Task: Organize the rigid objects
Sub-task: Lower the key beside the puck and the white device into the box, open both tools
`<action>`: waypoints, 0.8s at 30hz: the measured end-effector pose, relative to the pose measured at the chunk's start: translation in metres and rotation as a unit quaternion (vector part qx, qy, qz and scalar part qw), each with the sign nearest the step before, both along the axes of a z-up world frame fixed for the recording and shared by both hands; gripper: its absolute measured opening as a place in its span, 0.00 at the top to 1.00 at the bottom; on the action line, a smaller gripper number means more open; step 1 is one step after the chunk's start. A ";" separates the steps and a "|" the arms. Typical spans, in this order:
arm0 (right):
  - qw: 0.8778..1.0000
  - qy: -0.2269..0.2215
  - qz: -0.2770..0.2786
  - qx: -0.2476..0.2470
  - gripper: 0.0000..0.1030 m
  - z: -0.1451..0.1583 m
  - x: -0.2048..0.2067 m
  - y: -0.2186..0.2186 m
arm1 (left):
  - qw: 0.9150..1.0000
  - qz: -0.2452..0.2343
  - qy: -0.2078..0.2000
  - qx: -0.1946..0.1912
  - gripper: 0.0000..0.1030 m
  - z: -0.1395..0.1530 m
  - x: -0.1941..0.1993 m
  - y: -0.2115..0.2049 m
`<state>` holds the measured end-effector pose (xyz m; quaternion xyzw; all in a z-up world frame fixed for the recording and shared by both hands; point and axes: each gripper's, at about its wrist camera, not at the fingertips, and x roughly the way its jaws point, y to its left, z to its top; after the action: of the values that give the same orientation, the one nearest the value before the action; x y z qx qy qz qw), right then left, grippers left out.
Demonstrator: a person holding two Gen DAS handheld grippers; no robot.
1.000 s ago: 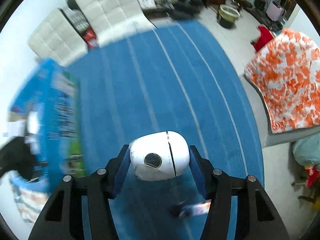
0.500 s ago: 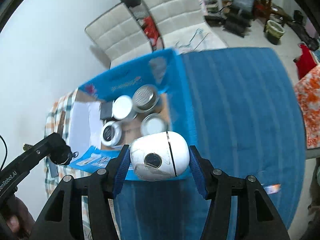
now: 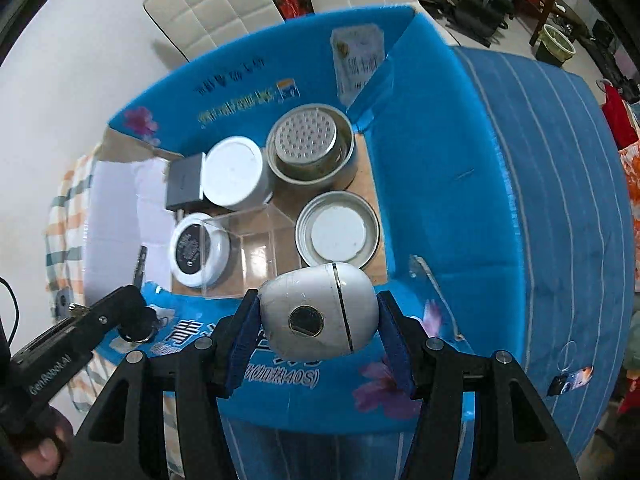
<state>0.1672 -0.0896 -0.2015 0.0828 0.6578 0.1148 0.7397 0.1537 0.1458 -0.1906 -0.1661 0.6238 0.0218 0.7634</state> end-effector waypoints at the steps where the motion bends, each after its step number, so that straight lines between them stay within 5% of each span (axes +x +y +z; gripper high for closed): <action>1: 1.000 0.005 0.002 -0.006 0.42 -0.005 0.001 0.003 | 1.000 -0.002 0.005 -0.001 0.90 -0.005 0.001 0.000; 11: 0.999 0.023 0.003 -0.032 0.41 -0.032 0.009 0.014 | 0.999 -0.022 0.048 0.008 0.90 -0.038 0.008 -0.003; 24: 0.998 0.047 0.008 -0.051 0.41 -0.047 0.018 0.014 | 0.997 -0.033 0.065 0.036 0.89 -0.033 0.012 -0.008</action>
<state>0.1847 -0.0754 -0.2482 0.0455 0.6978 0.0831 0.7100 0.1656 0.1376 -0.2240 -0.1164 0.6757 0.0295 0.7273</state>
